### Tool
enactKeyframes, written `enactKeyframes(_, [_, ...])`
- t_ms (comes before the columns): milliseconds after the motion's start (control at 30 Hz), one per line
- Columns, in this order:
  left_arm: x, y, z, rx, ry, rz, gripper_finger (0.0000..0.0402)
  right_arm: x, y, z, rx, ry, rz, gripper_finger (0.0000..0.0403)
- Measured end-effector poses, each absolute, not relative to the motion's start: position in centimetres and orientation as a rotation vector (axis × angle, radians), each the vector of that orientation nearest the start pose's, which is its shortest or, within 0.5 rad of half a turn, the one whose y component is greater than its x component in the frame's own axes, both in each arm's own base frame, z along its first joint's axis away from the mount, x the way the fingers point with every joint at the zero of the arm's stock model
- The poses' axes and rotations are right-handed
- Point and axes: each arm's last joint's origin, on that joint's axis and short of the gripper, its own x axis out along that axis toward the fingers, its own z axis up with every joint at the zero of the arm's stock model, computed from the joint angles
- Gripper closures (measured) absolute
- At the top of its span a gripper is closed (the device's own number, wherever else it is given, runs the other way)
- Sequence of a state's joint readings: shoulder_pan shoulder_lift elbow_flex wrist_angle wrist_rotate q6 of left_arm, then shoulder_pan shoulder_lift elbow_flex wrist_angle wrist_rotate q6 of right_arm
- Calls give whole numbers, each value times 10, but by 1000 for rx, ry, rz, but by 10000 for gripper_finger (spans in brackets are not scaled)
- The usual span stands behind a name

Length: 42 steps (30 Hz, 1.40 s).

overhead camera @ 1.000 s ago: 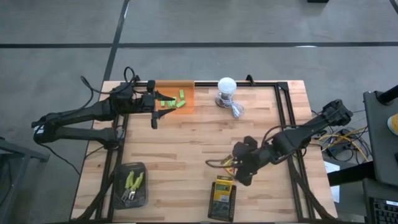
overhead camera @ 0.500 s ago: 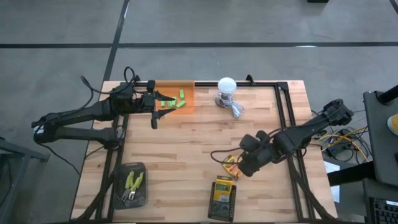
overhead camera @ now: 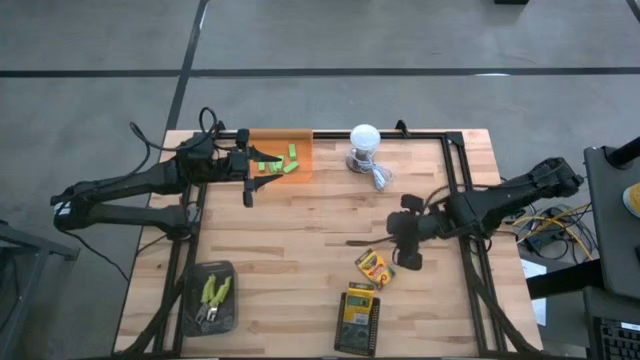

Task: Pick & Place School Supplies
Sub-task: Put the crayon box into the right black bin

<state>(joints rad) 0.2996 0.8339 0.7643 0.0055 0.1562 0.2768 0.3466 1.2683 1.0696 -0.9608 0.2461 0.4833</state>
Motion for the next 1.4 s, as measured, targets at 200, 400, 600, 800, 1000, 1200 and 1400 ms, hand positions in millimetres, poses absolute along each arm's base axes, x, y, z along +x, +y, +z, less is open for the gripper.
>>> enactKeyframes(200, [180, 51, 336, 262, 82, 134, 213, 219, 46, 251, 55, 998, 110, 257])
enactKeyframes(400, [180, 51, 336, 262, 82, 134, 213, 222, 22, 240, 105, 932, 269, 257])
enactKeyframes(600, [180, 51, 336, 262, 82, 134, 213, 240, 4, 227, 97, 927, 284, 257])
enactKeyframes(800, [180, 51, 336, 262, 82, 133, 213, 260, -2, 202, 115, 1012, 359, 259])
enactKeyframes(1000, [180, 51, 336, 262, 82, 134, 213, 270, -5, 187, 128, 1031, 398, 257])
enactKeyframes(1200, [180, 51, 336, 262, 82, 134, 213, 277, -12, 177, 110, 1028, 404, 259])
enactKeyframes(1400, [180, 51, 336, 262, 82, 134, 213, 284, -16, 161, 169, 1030, 479, 257])
